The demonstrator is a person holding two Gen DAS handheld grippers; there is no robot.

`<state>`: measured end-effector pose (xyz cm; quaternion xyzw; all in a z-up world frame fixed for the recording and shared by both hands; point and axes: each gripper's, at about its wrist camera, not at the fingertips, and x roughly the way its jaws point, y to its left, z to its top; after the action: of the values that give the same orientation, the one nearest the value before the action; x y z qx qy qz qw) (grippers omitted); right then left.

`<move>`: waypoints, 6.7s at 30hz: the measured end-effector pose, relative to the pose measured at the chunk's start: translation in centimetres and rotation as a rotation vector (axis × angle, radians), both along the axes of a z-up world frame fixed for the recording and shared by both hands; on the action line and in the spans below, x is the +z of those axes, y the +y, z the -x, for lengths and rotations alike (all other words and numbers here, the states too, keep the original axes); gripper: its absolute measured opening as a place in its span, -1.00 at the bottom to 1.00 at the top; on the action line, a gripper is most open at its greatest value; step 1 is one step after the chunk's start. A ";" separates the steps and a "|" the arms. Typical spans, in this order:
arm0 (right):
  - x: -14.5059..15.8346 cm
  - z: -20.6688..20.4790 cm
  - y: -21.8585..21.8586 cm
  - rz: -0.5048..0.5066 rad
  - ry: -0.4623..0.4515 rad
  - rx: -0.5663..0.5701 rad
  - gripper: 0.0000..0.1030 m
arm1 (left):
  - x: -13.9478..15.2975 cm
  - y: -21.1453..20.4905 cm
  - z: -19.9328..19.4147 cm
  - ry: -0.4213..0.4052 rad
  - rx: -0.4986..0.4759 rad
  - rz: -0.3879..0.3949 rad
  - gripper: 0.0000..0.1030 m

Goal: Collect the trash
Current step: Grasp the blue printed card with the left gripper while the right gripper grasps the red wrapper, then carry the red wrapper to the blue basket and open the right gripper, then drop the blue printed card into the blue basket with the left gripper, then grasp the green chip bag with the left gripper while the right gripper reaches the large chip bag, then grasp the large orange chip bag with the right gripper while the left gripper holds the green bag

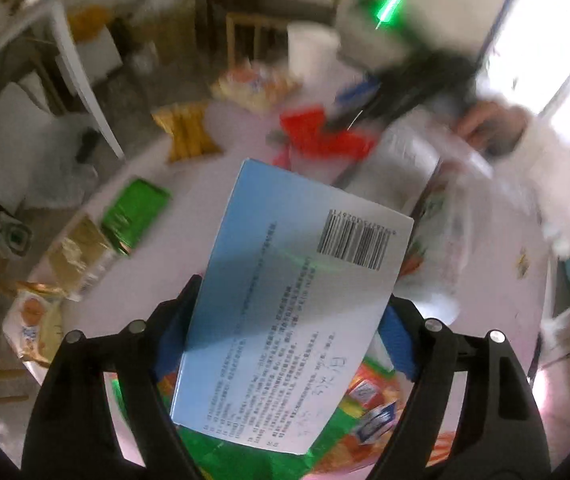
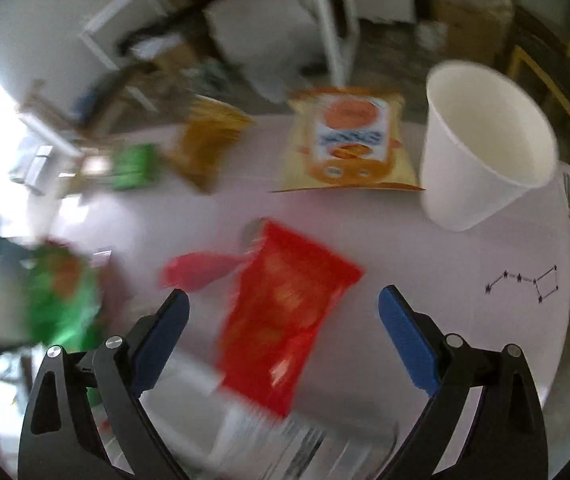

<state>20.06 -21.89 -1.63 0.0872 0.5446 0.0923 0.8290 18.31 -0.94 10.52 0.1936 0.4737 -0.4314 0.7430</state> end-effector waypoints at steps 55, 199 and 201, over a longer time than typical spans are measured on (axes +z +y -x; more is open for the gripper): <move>-35.2 61.9 -13.7 -0.356 0.385 -0.630 -0.43 | 7.8 -12.6 40.8 0.038 -0.104 0.442 0.50; 3.3 18.3 28.1 0.086 -0.151 0.497 -0.90 | -2.0 34.0 19.5 -0.024 1.333 0.634 -0.98; 5.9 19.0 26.3 0.009 -0.195 0.464 -0.90 | -0.8 33.5 20.2 -0.039 1.307 0.642 -0.98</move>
<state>1.06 4.38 4.28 -0.0531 0.4678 0.2856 0.8347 -1.92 32.53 9.68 -0.3487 0.3294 -0.0138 0.8773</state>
